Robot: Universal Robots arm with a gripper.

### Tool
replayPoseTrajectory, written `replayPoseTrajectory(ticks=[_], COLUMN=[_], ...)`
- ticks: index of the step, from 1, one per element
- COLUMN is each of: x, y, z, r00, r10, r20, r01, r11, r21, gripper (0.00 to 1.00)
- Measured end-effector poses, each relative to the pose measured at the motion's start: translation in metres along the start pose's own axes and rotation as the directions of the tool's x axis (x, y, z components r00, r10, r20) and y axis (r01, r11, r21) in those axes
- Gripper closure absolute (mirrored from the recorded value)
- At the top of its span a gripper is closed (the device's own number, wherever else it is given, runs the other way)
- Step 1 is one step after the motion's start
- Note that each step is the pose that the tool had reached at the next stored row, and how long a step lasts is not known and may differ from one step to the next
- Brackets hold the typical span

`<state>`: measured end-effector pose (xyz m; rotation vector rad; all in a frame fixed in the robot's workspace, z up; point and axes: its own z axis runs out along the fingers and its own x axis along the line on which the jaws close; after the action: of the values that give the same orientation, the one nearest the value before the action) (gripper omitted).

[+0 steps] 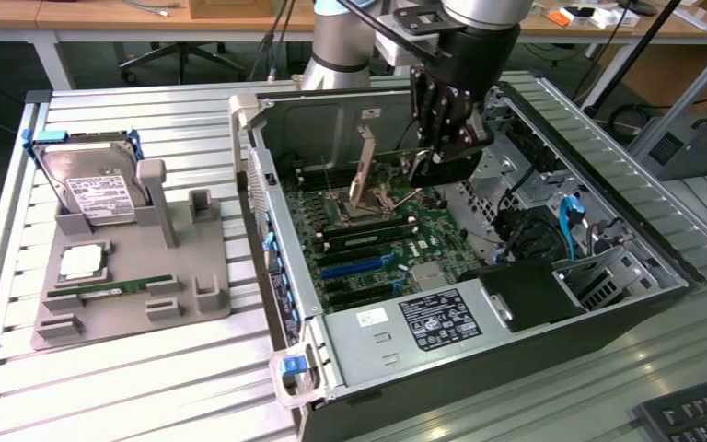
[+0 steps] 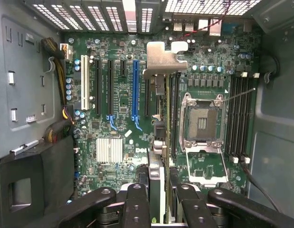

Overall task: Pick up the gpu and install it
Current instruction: 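Insert the gpu into the slot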

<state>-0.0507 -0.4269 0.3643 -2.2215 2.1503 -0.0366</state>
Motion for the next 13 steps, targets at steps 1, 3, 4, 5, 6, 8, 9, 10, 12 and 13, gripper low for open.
replayPoseTrajectory(ticks=[1,3,4,5,6,8,9,10,12,13], x=[0.0001,0.0003,0.0004,0.0005,0.0007,0.001,0.0012,0.0014,0.002,0.0023], y=[0.0001,0.0002,0.0003,0.0004,0.0005,0.0009,0.001,0.0012,0.0017,0.0022], z=[0.0002,0.0005,0.0007,0.0008,0.001,0.0014,0.0016,0.0018,0.0024,0.0031], r00=[1.0,1.0,1.0,1.0,1.0,1.0,1.0,1.0,1.0,1.0], r10=[0.0,0.0,0.0,0.0,0.0,0.0,0.0,0.0,0.0,0.0], r20=[0.0001,0.0001,0.0,0.0001,0.0002,0.0,0.0002,0.0001,0.0,0.0], r01=[0.0,0.0,0.0,0.0,0.0,0.0,0.0,0.0,0.0,0.0], r11=[1.0,1.0,1.0,1.0,1.0,1.0,1.0,1.0,1.0,1.0], r21=[0.0001,0.0,0.0,0.0,0.0001,0.0001,0.0001,0.0001,0.0,0.0], gripper=[0.73,0.73,0.73,0.73,0.73,0.73,0.73,0.73,0.73,0.73])
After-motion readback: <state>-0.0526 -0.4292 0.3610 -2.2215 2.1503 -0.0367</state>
